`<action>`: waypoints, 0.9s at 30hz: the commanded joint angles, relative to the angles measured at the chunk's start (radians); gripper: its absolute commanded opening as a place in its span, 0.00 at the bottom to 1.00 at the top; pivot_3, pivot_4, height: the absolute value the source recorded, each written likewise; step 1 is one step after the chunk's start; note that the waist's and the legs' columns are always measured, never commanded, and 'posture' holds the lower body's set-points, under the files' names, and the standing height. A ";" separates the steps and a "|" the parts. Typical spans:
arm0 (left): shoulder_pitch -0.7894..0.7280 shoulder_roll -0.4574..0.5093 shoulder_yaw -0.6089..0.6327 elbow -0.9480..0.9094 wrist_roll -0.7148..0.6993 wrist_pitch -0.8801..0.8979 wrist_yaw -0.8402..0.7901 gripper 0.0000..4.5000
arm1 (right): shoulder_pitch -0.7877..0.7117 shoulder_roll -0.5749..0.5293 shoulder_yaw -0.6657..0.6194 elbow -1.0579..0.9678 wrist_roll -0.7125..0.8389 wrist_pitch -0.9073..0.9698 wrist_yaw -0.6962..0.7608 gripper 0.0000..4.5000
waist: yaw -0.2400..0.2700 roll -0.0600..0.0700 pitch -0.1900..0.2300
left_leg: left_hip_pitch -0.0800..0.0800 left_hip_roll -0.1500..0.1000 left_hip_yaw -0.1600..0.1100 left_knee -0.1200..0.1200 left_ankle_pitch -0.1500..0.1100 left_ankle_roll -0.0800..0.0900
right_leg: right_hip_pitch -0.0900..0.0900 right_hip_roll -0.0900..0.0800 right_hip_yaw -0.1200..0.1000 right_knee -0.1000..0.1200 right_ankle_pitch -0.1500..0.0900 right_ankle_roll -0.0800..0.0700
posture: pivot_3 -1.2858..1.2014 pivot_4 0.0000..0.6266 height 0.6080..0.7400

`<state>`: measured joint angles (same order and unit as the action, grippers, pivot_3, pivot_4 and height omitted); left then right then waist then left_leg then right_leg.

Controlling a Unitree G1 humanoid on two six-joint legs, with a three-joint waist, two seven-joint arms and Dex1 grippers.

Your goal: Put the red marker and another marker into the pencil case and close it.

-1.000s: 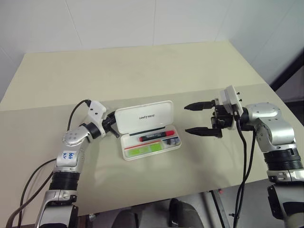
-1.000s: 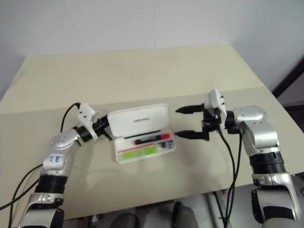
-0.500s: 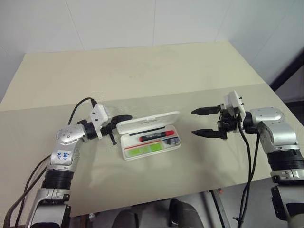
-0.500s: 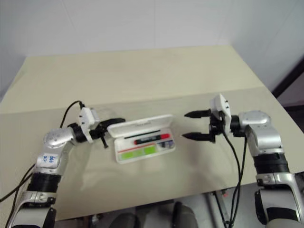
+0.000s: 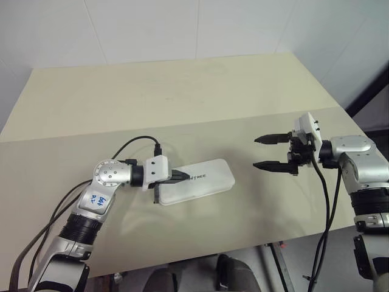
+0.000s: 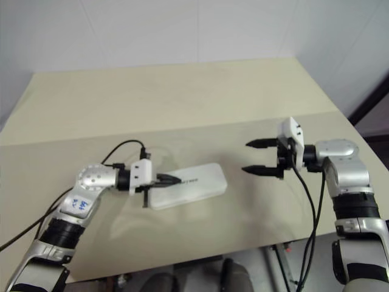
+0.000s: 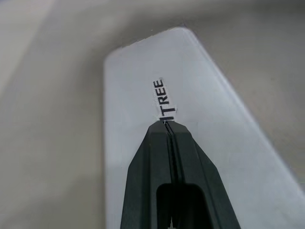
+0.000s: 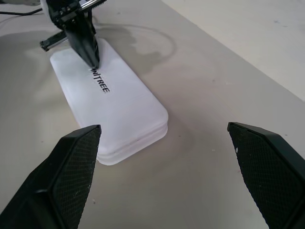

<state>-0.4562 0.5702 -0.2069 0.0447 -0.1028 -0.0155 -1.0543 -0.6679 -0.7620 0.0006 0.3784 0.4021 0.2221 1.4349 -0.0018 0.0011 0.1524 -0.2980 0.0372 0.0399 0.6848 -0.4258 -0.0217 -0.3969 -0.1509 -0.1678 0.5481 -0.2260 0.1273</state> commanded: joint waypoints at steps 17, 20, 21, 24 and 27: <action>0.065 -0.027 0.101 -0.165 -0.064 0.193 0.120 0.01 | 0.065 0.031 -0.040 -0.144 0.029 0.015 -0.076 1.00 | 0.000 0.000 0.000 | 0.000 0.000 0.000 0.001 0.000 0.000 | 0.003 0.000 0.002 0.001 0.000 0.000 | 0.52 0.24 1.00; 0.135 -0.033 0.201 -0.202 -0.156 0.195 0.130 0.01 | 0.081 0.033 -0.062 -0.145 0.038 0.019 -0.101 1.00 | 0.000 0.000 0.000 | 0.000 0.000 0.000 0.001 0.000 0.000 | 0.001 0.000 0.002 0.000 0.000 0.000 | 0.52 0.24 1.00; 0.175 -0.029 0.247 -0.207 -0.176 0.172 0.137 0.01 | 0.095 0.037 -0.070 -0.147 0.039 0.011 -0.113 1.00 | 0.000 0.000 0.000 | 0.001 0.000 0.000 0.001 0.000 0.000 | 0.000 0.000 0.002 0.000 0.000 0.000 | 0.52 0.24 1.00; 0.286 -0.001 0.343 -0.228 -0.201 0.128 0.147 0.01 | 0.132 0.052 -0.093 -0.154 0.042 -0.020 -0.145 1.00 | -0.001 0.000 0.000 | 0.001 0.000 -0.001 0.000 0.000 0.000 | 0.000 0.000 0.001 0.000 0.000 0.000 | 0.52 0.24 1.00; 0.370 0.020 0.431 -0.265 -0.254 0.130 0.149 0.13 | 0.162 0.082 -0.120 -0.166 0.039 -0.054 -0.196 1.00 | 0.000 0.000 0.000 | 0.000 0.000 -0.001 -0.001 0.000 0.000 | 0.000 0.000 0.001 -0.001 0.000 0.000 | 0.52 0.24 1.00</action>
<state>-0.0936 0.5734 0.1784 -0.1593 -0.3105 0.1373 -0.9091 -0.5091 -0.6836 -0.0817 0.2452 0.4220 0.1956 1.2633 -0.0017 0.0011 0.1524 -0.2978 0.0373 0.0394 0.6842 -0.4257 -0.0215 -0.3969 -0.1511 -0.1665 0.5470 -0.2258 0.1271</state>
